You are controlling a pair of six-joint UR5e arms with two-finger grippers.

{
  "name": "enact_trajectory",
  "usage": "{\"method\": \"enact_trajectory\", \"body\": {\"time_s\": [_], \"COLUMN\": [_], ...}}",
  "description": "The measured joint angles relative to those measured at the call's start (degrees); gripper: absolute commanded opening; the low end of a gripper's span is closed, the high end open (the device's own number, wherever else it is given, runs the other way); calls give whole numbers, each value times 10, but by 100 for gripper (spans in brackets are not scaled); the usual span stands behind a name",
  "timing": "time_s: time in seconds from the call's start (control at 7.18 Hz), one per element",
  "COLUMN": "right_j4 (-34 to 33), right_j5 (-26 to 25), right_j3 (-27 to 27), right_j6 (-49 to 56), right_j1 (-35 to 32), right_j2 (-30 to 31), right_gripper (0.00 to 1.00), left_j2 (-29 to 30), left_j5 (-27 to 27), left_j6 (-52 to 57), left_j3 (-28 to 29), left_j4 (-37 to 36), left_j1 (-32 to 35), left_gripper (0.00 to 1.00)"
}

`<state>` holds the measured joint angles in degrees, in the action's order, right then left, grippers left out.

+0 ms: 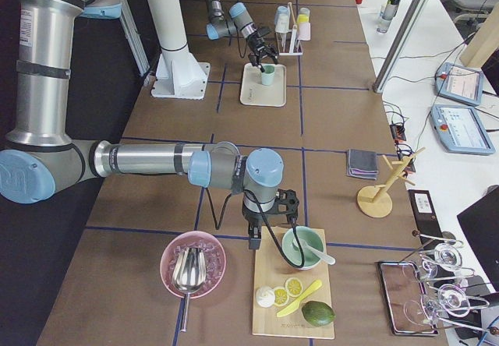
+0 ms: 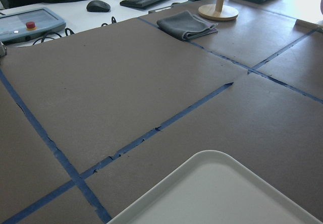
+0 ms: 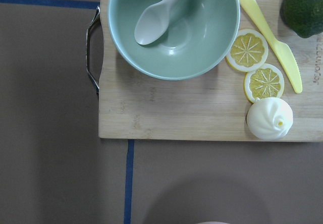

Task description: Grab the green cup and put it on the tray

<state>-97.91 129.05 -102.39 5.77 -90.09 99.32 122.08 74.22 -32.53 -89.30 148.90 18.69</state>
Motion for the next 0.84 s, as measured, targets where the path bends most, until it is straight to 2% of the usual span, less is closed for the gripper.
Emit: {"method": "enact_trajectory", "body": {"time_s": [0.28, 0.56, 0.84], "right_j4": [0, 1, 2], "right_j5": [2, 2, 2], "right_j3": [0, -1, -2], "right_j6": [0, 1, 1], "right_j1": [0, 0, 1], "right_j2": [0, -1, -1], "right_gripper": [100, 100, 100], "left_j2": [-18, -23, -23], "left_j5": [41, 118, 152], "left_j6": [2, 37, 163], "left_j3": [-55, -142, -237], "left_j4": [-55, -225, -423], "left_j1": [21, 69, 113], "left_gripper": [100, 99, 99]}}
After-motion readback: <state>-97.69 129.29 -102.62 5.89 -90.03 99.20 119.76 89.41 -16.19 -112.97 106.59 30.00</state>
